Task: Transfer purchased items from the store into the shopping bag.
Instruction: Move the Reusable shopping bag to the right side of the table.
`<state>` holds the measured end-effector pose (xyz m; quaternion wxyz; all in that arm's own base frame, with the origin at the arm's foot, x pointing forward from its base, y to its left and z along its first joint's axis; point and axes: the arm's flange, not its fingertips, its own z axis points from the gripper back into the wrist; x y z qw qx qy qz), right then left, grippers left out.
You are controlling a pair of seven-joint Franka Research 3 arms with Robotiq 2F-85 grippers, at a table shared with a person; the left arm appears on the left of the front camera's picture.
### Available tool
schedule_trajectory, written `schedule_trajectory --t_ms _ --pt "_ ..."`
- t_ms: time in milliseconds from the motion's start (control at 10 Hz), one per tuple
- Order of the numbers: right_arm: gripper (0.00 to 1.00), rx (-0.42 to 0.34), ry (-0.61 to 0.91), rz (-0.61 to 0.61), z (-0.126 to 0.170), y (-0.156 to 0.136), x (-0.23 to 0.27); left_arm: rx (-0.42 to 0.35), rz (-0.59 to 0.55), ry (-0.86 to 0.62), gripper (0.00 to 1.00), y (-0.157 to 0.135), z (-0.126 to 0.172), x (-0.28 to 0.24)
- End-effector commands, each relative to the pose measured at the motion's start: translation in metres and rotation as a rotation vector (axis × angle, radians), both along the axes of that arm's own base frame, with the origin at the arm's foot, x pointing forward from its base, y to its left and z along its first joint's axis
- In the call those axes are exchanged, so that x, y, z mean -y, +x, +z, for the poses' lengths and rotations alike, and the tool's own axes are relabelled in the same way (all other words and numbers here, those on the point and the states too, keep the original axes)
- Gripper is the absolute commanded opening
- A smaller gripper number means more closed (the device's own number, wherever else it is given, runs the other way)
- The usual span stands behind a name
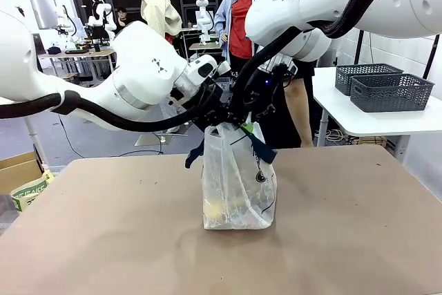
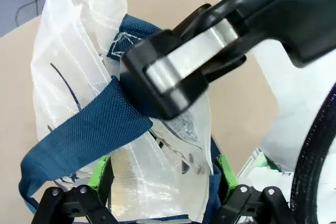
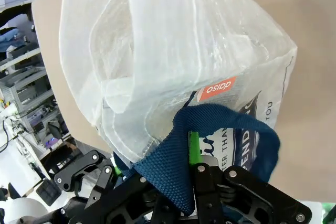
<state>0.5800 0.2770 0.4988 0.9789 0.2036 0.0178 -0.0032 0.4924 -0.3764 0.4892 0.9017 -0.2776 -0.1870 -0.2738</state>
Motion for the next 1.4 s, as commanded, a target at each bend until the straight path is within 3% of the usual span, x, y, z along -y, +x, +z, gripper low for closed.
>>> schedule_trajectory --t_ms 0,100,600,700,1300 --pt "0.0 0.034 -0.001 0.014 -0.004 -0.007 0.001 -0.02 0.015 -0.035 1.0 -0.002 0.001 -0.003" --pt "0.0 0.036 0.002 0.014 -0.004 -0.009 0.001 -0.02 0.015 -0.035 1.0 -0.002 0.001 -0.003" --pt "0.0 0.041 0.006 0.024 -0.002 -0.009 0.002 -0.001 0.029 0.042 0.07 -0.003 0.006 -0.002" --pt "0.0 0.045 0.006 0.036 -0.002 -0.008 0.003 0.002 0.037 0.05 0.0 -0.005 0.008 -0.003" --pt "0.0 0.084 -0.013 0.089 0.001 -0.015 0.004 0.01 0.032 0.097 0.0 -0.016 0.018 -0.002"
